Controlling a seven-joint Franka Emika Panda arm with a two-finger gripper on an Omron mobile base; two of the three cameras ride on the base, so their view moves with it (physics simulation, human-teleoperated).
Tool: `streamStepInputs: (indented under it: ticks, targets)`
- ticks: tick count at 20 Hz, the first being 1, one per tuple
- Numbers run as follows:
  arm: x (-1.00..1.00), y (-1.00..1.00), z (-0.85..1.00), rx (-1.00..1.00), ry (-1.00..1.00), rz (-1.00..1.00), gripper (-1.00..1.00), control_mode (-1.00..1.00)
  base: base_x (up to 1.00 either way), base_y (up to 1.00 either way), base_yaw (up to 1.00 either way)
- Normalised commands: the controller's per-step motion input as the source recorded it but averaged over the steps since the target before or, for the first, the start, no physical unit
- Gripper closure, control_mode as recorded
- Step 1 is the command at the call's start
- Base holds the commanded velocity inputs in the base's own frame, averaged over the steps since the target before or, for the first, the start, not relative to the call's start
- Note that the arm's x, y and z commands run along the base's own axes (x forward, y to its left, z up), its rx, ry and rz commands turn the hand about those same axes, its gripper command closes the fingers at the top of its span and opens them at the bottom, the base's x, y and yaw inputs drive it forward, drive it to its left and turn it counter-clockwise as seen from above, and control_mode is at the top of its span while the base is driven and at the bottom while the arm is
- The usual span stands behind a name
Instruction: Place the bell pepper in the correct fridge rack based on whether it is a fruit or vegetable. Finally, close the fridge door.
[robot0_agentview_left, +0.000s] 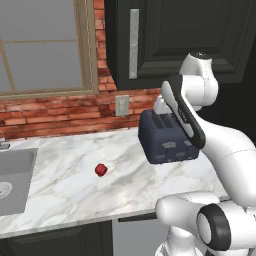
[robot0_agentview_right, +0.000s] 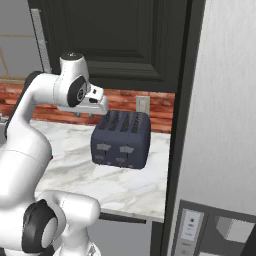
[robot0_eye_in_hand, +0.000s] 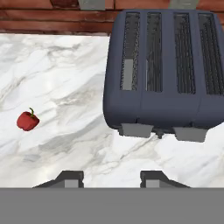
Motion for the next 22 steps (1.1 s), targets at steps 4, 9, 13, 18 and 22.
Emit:
streamStepInputs:
  ticks: [4, 9, 13, 18, 22]
  targets:
    - [-0.14, 0.10, -0.18, 0.00, -0.01, 0.00, -1.00, -1.00, 0.00, 0.00, 0.00]
    - [-0.15, 0.53, -0.40, -0.02, 0.00, -0.02, -1.00, -1.00, 0.00, 0.00, 0.00]
    - [-0.22, 0.63, -0.39, 0.00, -0.02, -0.05, -1.00, -1.00, 0.00, 0.00, 0.00]
    - [-0.31, 0.67, -0.48, 0.00, -0.07, -0.14, -1.00, -1.00, 0.00, 0.00, 0.00]
    - [-0.31, 0.52, -0.61, 0.00, -0.07, -0.19, -1.00, -1.00, 0.00, 0.00, 0.00]
